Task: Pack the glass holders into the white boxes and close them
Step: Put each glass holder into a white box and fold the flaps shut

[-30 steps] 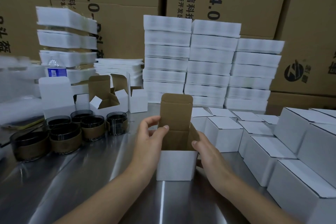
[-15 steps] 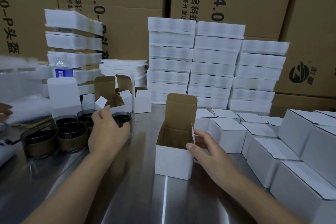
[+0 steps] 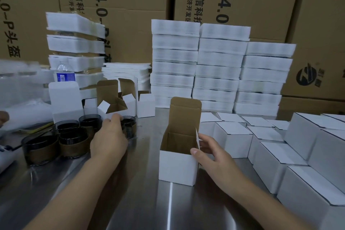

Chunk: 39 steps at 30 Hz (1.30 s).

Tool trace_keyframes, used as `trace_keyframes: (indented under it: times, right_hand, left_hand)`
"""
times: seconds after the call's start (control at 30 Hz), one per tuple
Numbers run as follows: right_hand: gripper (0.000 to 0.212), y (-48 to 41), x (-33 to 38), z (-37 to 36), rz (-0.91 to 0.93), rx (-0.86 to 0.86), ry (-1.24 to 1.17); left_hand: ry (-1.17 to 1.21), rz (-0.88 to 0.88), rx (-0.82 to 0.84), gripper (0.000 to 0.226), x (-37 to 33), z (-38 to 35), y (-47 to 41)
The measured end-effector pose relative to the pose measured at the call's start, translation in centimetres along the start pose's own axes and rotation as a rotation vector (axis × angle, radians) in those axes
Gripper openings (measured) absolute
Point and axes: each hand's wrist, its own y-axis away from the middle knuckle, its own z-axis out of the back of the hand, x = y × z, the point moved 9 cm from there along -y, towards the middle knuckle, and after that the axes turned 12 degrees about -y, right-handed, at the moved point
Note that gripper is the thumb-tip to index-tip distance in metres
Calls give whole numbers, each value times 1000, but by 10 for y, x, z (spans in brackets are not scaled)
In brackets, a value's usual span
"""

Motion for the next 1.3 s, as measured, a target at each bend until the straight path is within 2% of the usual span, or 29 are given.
trace_keyframes:
  times: [0.1, 0.2, 0.33, 0.4, 0.47, 0.63, 0.8, 1.0, 1.1, 1.3]
  right_hand:
    - [53, 0, 0, 0, 0, 4, -1]
    - [42, 0, 2, -1, 6, 16, -20]
    - [72, 2, 7, -2, 2, 27, -28]
    - [75, 2, 9, -2, 9, 34, -25]
    - [75, 3, 10, -3, 11, 41, -26]
    - [58, 3, 9, -2, 19, 28, -62]
    - [67, 1, 5, -1, 28, 29, -43]
    - [60, -1, 2, -1, 39, 27, -37]
    - [50, -1, 2, -2, 43, 32, -41]
    - [45, -2, 1, 0, 45, 23, -40]
  left_hand:
    - [75, -93, -99, 38, -23, 20, 10]
    - [369, -165, -200, 36, -42, 43, 21]
    - [803, -326, -206, 28, -67, 65, 43]
    - [908, -426, -195, 32, -79, 72, 54]
    - [936, -512, -178, 25, -90, 72, 64]
    - [764, -664, -146, 25, -106, 57, 78]
    - [533, -661, -247, 25, -107, 56, 80]
    - [387, -715, -304, 25, -109, 61, 82]
    - [288, -763, -322, 23, -113, 61, 84]
    - [166, -820, -230, 19, -118, 53, 85]
